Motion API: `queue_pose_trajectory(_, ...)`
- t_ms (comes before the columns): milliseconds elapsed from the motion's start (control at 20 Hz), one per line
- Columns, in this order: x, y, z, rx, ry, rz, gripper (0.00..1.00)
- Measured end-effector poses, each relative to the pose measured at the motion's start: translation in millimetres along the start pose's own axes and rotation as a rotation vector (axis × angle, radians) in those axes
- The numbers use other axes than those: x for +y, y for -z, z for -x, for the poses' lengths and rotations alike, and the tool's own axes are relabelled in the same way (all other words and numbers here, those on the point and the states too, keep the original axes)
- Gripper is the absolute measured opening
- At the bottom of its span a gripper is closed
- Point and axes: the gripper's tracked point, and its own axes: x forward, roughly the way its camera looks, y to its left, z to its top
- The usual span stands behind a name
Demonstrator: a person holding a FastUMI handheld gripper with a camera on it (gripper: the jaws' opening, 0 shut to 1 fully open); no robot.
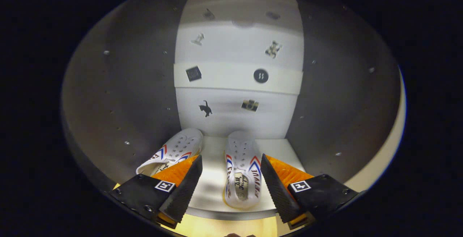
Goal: Open the shoe cabinet door, grab the shoes and put them into the shoe cabinet, then close the shoe cabinet door.
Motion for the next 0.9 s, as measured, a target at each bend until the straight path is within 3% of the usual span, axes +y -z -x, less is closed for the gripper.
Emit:
queue_pose_trajectory(250,11,-5,131,-0.166,-0.058,-0.033,0.99)
queue_pose_trajectory(650,28,53,320,-0.268,-0.248,-0.082,0.99)
queue_pose_trajectory(750,15,78,349,-0.248,-0.260,-0.095,0.99)
queue_pose_trajectory(900,-17,105,384,-0.228,-0.212,-0.141,0.99)
